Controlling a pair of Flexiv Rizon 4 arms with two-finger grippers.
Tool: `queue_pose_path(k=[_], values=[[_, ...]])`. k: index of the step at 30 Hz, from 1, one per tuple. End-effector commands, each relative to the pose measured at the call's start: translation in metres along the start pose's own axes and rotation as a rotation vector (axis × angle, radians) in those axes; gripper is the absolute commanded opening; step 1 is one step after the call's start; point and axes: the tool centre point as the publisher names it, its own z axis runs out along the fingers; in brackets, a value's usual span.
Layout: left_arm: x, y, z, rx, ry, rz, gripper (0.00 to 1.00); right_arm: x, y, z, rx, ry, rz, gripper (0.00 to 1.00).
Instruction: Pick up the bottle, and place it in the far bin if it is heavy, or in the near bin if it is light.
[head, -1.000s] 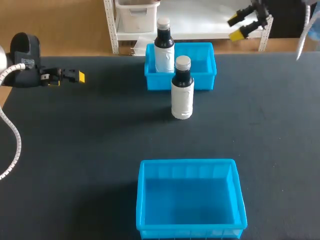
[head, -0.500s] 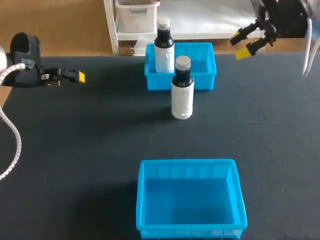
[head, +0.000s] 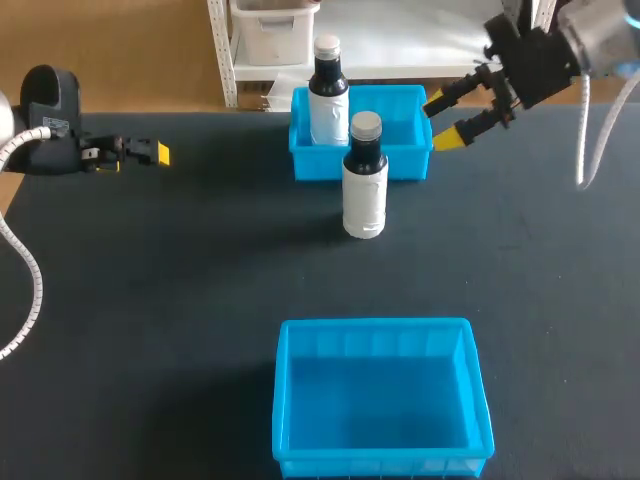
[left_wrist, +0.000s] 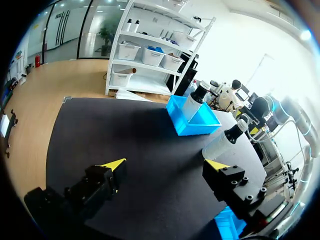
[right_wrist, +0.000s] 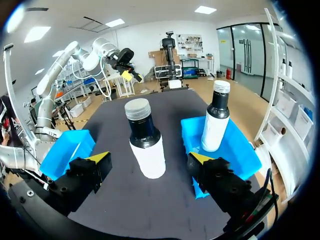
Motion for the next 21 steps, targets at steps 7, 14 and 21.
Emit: queue_pose_path(k=[7, 14, 21], values=[[0.0, 0.0, 0.0, 0.0, 0.0, 0.0, 1.0, -0.01, 0.008, 0.031, 0.201, -0.002, -0.028, 1.0], [0.0, 0.0, 0.0, 0.0, 0.0, 0.0, 1.0, -0.017, 0.012, 0.043, 0.16, -0.021, -0.042, 1.0], [0.0, 0.0, 0.0, 0.0, 0.0, 0.0, 1.0, -0.019, 0.014, 0.055, 0.109, -0.029, -0.051, 1.0]])
